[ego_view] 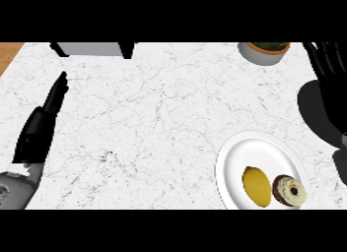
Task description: Pick the lemon from the plate and place it in the pan
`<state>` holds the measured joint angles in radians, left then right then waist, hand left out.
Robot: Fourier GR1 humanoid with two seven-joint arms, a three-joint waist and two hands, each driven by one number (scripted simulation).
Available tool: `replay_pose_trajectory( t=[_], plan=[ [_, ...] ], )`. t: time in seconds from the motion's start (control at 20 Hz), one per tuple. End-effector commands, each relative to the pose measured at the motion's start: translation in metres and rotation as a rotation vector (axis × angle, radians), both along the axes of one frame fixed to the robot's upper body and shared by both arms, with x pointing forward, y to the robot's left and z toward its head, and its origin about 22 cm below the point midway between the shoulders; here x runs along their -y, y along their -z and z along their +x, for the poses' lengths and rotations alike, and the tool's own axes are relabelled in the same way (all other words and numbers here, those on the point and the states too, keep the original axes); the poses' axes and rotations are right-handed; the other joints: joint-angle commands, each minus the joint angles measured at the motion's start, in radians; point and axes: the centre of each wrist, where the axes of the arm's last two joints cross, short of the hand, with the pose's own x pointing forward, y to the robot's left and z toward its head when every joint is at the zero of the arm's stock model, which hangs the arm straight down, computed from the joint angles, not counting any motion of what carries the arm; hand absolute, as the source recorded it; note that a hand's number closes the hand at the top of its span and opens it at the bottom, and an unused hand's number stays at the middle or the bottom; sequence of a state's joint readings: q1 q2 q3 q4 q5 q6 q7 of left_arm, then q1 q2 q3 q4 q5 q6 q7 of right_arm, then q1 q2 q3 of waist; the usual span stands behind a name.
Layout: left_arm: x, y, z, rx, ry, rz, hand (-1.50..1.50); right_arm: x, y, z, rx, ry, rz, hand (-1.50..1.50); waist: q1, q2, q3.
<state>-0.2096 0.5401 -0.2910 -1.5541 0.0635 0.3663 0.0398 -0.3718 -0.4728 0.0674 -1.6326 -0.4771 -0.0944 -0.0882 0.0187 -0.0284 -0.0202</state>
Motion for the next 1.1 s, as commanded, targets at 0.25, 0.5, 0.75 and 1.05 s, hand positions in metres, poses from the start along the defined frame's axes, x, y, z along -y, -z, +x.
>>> replay_pose_trajectory(
  t=[0.25, 0.5, 0.75, 1.05],
  plan=[
    [-0.003, -0.009, 0.001, -0.088, -0.063, -0.374, 0.00, 0.000, 0.006, -0.006, -0.024, -0.480, 0.027, 1.50, -0.001, 0.031, 0.021],
    [0.000, 0.012, -0.012, -0.176, -0.089, -0.435, 0.00, 0.086, 0.031, -0.057, 0.006, -0.213, -0.445, 1.50, -0.063, 0.022, 0.023],
    [-0.013, -0.001, -0.004, -0.173, -0.083, -0.451, 0.00, 0.146, 0.041, -0.089, -0.006, -0.143, -0.616, -1.50, -0.047, 0.026, 0.022],
    [0.015, 0.022, -0.007, -0.189, -0.047, -0.463, 0.00, 0.137, -0.009, -0.072, 0.114, -0.214, -0.786, -1.50, -0.025, 0.027, 0.020]
  ],
)
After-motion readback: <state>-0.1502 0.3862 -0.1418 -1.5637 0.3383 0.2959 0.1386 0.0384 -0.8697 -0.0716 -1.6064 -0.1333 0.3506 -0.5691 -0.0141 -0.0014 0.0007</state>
